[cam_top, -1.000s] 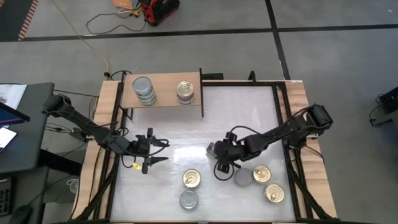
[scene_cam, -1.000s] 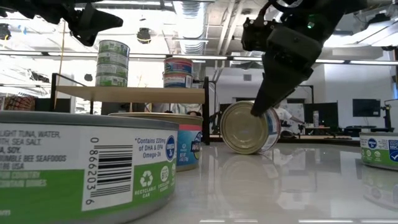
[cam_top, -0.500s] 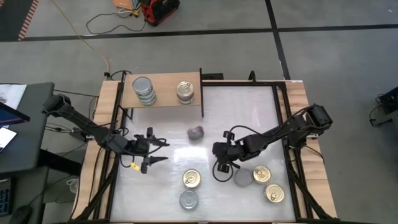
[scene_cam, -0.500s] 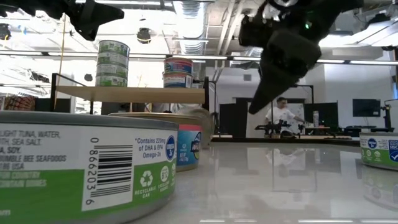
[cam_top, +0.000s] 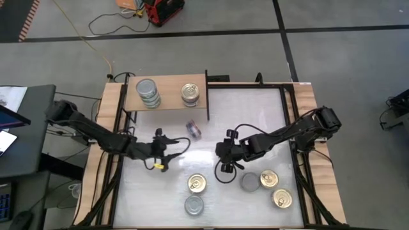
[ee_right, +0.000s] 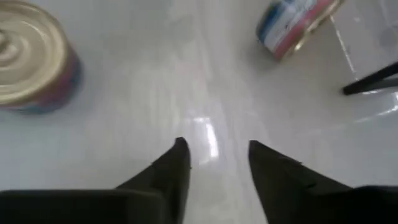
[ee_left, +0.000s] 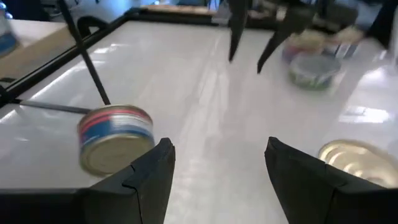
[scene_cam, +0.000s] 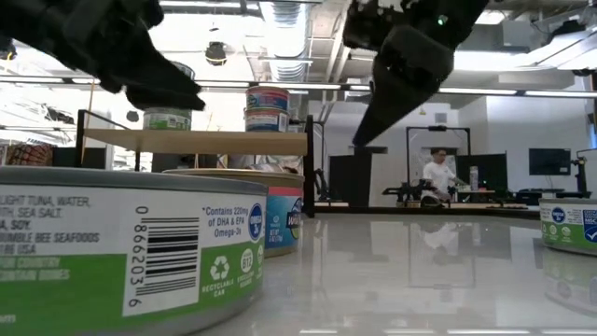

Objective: Stack canned seafood by type on shelf
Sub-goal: Stack the blue-pink tuna can on top of the other blue-pink tuna cans on the shelf

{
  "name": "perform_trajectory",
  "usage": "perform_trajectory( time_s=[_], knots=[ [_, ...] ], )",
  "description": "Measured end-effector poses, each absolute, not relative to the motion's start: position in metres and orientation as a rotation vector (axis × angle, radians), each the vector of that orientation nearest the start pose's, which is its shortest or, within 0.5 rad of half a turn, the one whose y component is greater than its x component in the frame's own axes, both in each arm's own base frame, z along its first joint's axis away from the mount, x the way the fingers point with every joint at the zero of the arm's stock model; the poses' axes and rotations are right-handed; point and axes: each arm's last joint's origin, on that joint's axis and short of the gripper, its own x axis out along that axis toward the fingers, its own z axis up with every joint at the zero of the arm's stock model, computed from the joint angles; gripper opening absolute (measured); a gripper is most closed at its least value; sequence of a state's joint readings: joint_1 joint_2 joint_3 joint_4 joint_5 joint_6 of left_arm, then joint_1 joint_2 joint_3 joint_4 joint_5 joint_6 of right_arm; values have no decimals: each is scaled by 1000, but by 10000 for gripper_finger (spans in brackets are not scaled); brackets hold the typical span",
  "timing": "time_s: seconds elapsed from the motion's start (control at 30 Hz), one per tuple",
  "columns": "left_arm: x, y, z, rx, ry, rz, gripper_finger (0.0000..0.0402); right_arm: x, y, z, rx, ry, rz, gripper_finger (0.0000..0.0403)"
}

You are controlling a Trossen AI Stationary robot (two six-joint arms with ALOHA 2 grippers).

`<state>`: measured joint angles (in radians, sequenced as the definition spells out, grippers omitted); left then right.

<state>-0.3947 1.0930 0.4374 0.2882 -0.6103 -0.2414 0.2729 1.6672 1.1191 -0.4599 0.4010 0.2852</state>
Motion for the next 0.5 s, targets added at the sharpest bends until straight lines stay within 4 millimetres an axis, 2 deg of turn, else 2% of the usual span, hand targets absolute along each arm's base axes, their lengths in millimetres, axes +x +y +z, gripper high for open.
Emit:
perform_trajectory(
  time_s=[0.13,0.27,0.5],
  knots=[
    [220,-66,208,-42,344,266,240,324,75,197,-71,908,-265,250],
    [228,-61,206,10,396,332,240,324,63,180,-31,852,-299,282],
    [239,-50,184,198,520,363,240,333,62,187,-41,728,-308,292]
  ],
)
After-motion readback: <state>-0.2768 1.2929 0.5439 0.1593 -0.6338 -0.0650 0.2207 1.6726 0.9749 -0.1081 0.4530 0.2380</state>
